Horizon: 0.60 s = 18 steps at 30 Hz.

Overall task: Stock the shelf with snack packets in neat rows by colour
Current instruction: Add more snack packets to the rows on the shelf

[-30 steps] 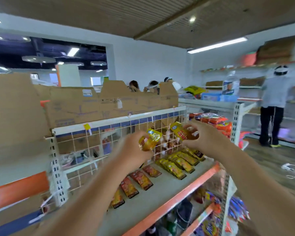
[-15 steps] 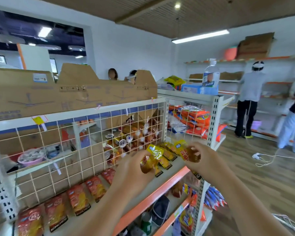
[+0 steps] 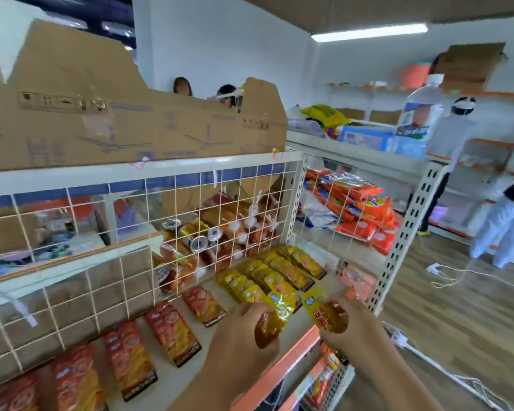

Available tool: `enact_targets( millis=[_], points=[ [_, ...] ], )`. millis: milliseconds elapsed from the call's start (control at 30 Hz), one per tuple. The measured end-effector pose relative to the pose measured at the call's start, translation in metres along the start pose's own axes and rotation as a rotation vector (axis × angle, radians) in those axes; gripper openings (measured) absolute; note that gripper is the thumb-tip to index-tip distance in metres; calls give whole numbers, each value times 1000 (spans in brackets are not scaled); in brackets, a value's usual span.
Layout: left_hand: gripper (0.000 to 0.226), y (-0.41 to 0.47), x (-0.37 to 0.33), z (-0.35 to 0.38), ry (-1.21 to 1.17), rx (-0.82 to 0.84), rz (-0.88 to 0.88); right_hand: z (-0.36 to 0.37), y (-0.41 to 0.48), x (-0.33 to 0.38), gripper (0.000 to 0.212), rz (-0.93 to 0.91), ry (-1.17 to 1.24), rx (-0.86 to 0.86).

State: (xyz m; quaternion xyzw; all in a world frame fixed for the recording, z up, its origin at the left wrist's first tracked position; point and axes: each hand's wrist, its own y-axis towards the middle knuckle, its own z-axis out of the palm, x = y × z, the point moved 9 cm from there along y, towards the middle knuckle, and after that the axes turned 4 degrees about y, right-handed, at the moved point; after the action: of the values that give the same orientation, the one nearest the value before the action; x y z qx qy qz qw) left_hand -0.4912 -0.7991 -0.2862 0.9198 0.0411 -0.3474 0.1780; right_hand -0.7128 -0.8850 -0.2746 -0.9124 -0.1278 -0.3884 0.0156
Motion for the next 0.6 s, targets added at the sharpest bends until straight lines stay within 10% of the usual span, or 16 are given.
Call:
enact_targets(
  millis=[600],
  points=[
    [55,61,38,140,148,-218,-83,41,172,-90,50,-109,-102,106]
  ],
)
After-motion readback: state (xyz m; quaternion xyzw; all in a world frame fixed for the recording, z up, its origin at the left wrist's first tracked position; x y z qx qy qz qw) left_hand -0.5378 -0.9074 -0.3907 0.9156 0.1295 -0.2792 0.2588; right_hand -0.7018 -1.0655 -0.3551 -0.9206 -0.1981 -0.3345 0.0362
